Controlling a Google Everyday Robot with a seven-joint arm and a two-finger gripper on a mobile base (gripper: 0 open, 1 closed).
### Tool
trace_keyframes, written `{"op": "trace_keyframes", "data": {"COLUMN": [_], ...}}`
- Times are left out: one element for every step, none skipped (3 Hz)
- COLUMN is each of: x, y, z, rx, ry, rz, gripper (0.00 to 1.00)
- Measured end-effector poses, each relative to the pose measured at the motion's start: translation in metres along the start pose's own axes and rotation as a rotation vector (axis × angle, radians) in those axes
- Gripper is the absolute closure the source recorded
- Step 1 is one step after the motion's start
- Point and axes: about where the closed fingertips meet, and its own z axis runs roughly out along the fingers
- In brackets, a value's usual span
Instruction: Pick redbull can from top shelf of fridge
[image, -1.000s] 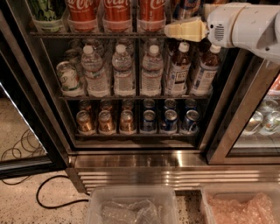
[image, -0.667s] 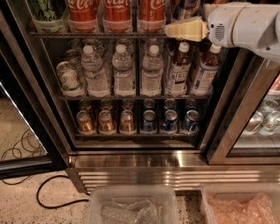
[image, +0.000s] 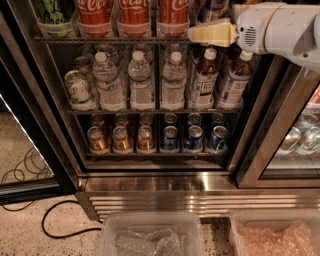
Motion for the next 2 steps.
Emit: {"op": "trace_keyframes", "data": {"x": [-0.0054,-0.0123], "y": [-0.0025,-0.0055], "z": [0.0053,0.0112], "rx": [0.042,0.079], "ry": [-0.041,-0.084], "rz": [0.031,0.056], "gripper": [0.14,0.32]}}
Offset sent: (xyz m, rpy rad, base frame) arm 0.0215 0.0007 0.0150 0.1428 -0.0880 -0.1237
